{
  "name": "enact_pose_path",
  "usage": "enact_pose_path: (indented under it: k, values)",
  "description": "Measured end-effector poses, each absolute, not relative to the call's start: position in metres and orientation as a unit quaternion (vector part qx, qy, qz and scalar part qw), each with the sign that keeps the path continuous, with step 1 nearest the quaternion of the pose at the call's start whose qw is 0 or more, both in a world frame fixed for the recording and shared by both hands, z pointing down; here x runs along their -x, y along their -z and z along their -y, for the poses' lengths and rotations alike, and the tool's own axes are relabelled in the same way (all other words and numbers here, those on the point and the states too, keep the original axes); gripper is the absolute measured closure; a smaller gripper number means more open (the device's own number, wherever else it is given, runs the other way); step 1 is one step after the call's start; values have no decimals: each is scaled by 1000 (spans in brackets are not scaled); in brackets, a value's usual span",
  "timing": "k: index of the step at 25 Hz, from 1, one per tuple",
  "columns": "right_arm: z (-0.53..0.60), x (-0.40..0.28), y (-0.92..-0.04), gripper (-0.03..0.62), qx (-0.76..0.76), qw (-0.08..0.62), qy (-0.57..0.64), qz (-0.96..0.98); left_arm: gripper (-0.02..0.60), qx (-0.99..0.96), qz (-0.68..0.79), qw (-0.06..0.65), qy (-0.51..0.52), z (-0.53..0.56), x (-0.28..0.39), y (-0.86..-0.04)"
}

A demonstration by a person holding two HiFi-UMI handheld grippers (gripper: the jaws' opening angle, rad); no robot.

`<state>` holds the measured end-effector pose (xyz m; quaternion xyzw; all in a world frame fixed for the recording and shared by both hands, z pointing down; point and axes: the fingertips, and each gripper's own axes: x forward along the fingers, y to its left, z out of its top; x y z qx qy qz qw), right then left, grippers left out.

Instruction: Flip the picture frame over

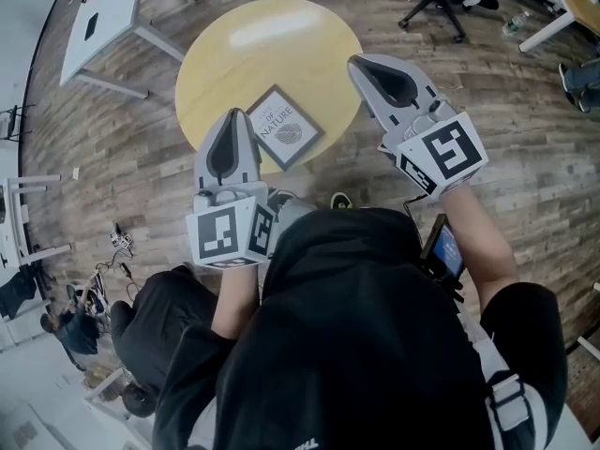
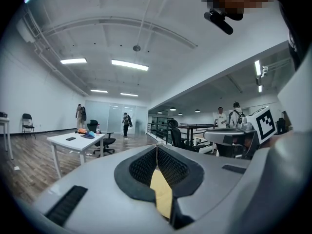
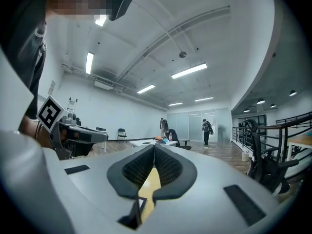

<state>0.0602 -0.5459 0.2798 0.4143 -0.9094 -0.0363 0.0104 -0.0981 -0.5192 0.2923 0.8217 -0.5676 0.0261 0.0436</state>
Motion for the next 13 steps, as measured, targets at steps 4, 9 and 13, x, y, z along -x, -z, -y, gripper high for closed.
enact_pose_path:
  k: [4,9,13]
  values:
    - [542,-64,-280,574,-413,15,44,909,555,-824,564,42,-29,517,92,-292]
    - [535,-71,-274,574,-418,11,50,907,555,-832,553,34,-27,513,80,-287]
    - [529,-71,-273,574,-423,13,49,905,555,-836,547,27,-24,507,76,-281]
